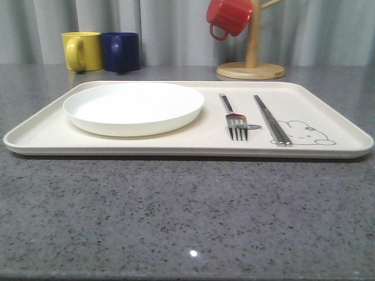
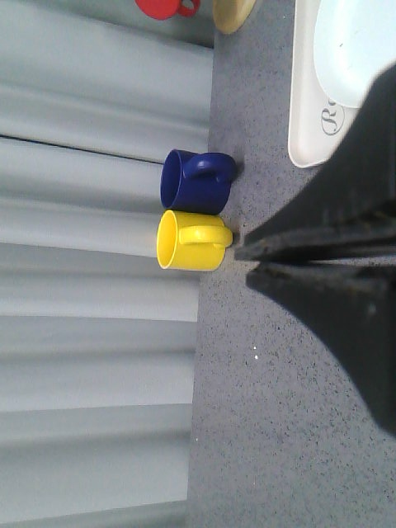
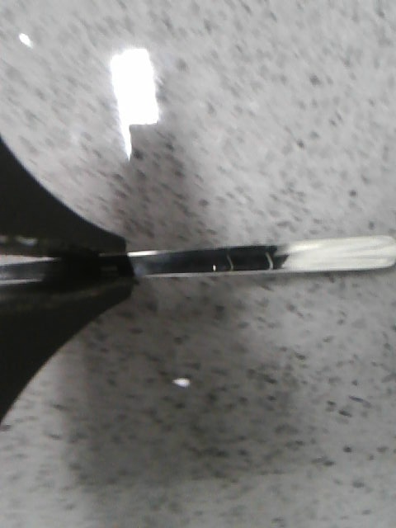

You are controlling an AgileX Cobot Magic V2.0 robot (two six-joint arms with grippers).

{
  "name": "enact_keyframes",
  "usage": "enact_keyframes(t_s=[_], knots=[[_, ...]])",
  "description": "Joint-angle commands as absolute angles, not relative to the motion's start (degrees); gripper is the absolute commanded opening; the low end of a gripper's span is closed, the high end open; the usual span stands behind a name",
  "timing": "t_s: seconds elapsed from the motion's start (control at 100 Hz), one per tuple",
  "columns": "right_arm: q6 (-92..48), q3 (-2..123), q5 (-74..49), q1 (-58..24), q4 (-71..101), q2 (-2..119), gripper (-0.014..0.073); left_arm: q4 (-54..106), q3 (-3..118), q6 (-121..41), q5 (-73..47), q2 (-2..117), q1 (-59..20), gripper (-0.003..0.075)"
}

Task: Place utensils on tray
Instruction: 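Move the right gripper back and grasp the silver spoon, then place the spoon on the tray beside the chopsticks and release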

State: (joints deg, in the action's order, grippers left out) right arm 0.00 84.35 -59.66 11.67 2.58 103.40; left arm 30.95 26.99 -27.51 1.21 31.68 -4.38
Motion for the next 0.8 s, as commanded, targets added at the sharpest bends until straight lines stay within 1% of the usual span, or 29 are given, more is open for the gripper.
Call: enact_keyframes(t_s=[0.0, 0.17, 0.34, 0.43, 0.57, 0.79], knots=[[1.5, 85.8, -60.4, 11.4, 3.6, 97.2, -0.0046, 31.3, 28.5, -27.5, 5.3, 31.9, -5.0, -0.0018], [6.0, 85.8, -62.1, 7.1, 3.6, 90.9, -0.0046, 31.3, 28.5, -27.5, 5.3, 31.9, -5.0, -0.0018], [11.4, 85.8, -60.7, -3.0, 3.6, 87.4, -0.0046, 31.3, 28.5, -27.5, 5.3, 31.9, -5.0, -0.0018], [14.3, 85.8, -59.2, -8.3, 3.5, 87.8, -0.0046, 31.3, 28.5, -27.5, 5.3, 31.9, -5.0, -0.0018], [19.4, 85.8, -57.1, -14.1, 1.8, 90.0, -0.0046, 31.3, 28.5, -27.5, 5.3, 31.9, -5.0, -0.0018], [24.8, 85.8, -56.3, -18.2, -2.3, 95.0, -0.0046, 31.3, 28.5, -27.5, 5.3, 31.9, -5.0, -0.0018]])
